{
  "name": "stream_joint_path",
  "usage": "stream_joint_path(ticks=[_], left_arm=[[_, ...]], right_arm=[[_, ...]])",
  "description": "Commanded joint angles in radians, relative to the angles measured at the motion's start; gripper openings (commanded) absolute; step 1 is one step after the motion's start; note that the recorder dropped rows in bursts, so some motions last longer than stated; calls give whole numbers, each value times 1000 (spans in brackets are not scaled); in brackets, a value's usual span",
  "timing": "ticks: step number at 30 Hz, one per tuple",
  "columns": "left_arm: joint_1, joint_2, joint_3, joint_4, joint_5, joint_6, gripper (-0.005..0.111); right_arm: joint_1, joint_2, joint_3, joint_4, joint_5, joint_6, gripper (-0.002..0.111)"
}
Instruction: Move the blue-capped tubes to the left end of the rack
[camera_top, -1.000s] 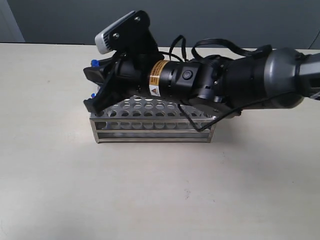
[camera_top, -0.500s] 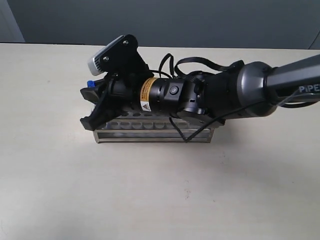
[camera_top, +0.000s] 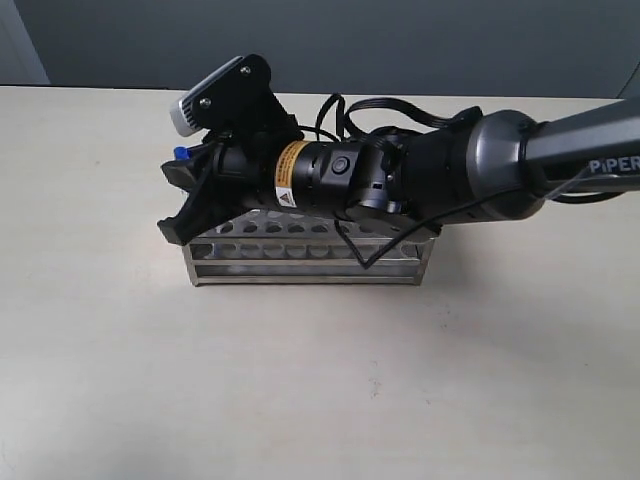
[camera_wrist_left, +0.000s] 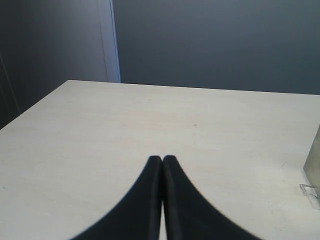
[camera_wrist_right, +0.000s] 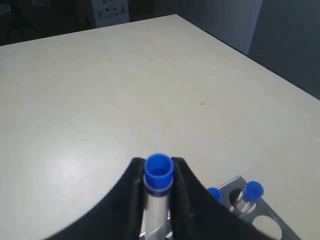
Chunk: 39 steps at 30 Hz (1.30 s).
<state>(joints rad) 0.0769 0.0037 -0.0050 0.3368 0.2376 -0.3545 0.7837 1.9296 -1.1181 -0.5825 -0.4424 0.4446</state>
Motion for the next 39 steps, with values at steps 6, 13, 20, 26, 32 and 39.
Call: stream_joint_path(ticks=[6,13,20,26,32,39], left_arm=[[-7,-4,3,-4,-5,-2,0],[-7,-4,3,-4,-5,-2,0],[-7,-4,3,-4,-5,-2,0],[-7,-4,3,-4,-5,-2,0],[-7,-4,3,-4,-5,-2,0],[-7,-4,3,-4,-5,-2,0]], right_arm=[[-4,71,-6,1,1,-7,0],[-4,102,-6,1,-11,-4,11],[-4,100,-6,1,-8,-2,42],[-4,-18,-6,14,173,-55,27],[-63,-347,-2,5,429,-104,0],[-221,-735,0,96,763,-77,0]])
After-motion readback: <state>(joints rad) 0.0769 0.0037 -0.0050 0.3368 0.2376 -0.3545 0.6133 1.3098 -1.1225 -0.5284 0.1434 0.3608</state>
